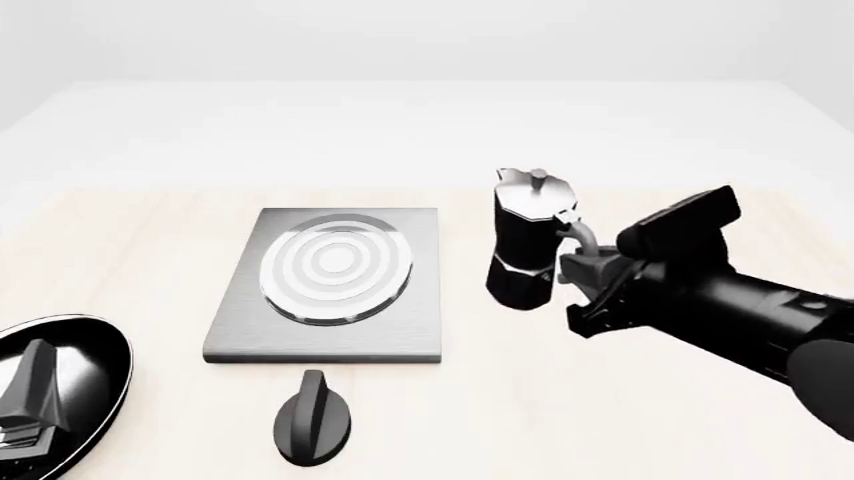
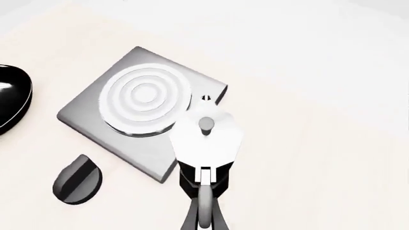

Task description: Turn on the stove and put the moka pot on it.

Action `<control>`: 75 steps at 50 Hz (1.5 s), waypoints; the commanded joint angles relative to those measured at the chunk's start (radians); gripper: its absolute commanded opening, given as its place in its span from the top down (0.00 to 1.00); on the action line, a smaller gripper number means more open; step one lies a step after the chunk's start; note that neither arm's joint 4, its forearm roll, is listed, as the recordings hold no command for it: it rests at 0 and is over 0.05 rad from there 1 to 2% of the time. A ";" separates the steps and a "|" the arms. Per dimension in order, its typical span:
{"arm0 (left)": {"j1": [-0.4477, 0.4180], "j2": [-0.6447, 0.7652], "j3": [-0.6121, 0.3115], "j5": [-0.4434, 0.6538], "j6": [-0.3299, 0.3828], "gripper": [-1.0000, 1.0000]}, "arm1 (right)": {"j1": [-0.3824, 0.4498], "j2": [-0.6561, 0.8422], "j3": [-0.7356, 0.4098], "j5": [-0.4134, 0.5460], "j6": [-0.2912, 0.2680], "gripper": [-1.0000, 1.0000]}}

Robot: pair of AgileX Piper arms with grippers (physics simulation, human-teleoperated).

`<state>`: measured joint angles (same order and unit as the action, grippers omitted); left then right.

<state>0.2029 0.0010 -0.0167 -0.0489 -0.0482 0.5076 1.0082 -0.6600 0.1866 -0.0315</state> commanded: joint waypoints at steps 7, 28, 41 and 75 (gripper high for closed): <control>0.001 -0.001 -0.001 0.001 0.008 0.00 | 0.089 0.169 -0.202 -0.049 -0.119 1.00; -0.018 -0.001 0.005 -0.018 0.039 0.00 | 0.178 0.430 -0.362 -0.203 -0.183 1.00; -0.034 -0.001 0.007 -0.009 0.039 0.00 | 0.224 0.576 -0.459 -0.251 -0.163 1.00; -0.043 0.027 0.014 -0.020 0.013 0.00 | 0.248 0.848 -0.672 -0.281 -0.141 1.00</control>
<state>0.1629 0.0092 -0.0052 -0.0575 -0.0267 0.7436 1.7906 -1.2633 -0.0813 -0.1908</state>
